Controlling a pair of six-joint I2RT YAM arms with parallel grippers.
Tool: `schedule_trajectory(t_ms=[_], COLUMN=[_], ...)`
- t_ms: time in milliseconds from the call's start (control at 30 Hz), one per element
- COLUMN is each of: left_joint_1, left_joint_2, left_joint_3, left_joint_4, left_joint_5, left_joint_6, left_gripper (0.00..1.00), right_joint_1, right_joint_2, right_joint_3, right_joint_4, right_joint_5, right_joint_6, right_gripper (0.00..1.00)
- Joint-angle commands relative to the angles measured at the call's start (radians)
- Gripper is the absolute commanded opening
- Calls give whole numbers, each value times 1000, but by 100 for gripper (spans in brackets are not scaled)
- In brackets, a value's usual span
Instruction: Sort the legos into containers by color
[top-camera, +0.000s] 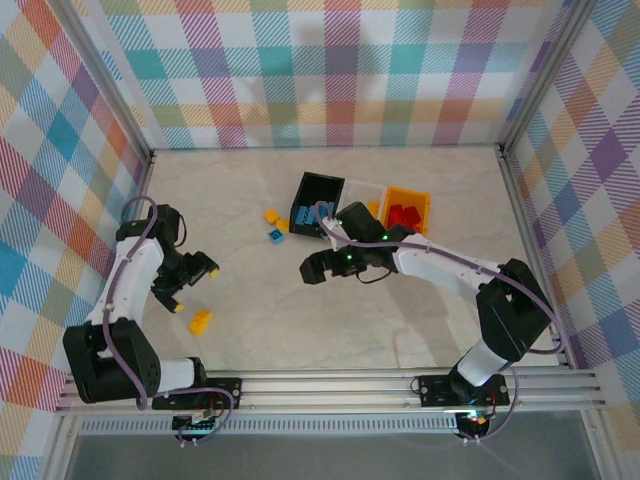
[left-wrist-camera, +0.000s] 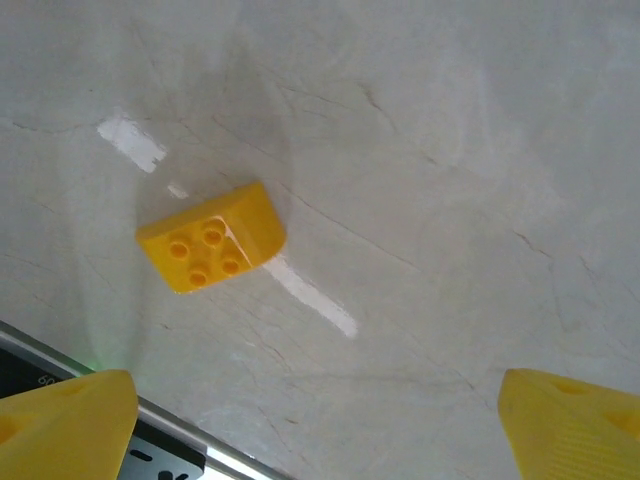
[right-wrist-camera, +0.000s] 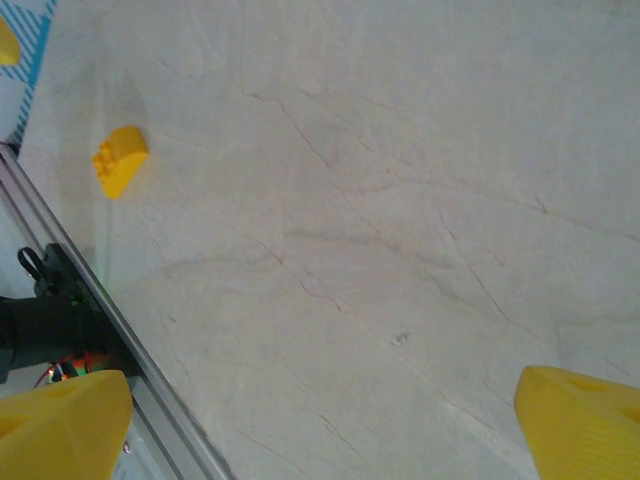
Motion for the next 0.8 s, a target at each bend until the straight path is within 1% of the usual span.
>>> schedule_trajectory(t_ms=[0,233,333,500,600,667,767], left_joint_1=[23,78,83,84,84,82,80], left_joint_2=[59,109,138,173,166,131,51], left_joint_3=[-35,-158,-183,-209,-254,-290,-333], left_joint_4=[63,252,336,371,375,361,315], left_joint_5=[-6,21,57,45,56,78,80], left_joint_6=[-5,-34,-11,19,7,-20,-45], left_gripper=[98,100,100,100,100,100,100], right_joint_1=[2,1,1,1,0,1,0], right_joint_2=[-51,-109,-137,-154,-162,-167,-166], right_joint_3=[-21,-45,-61,-61,-59,-61,-64], right_joint_4=[-9,-59,-71,-101,-107,-109,-98], right_joint_5=[16,46,55,66,75,85,92], right_joint_6=[-18,-44,-54,-68,-73,-76,-77], right_gripper=[99,99,100,100,100,100,100])
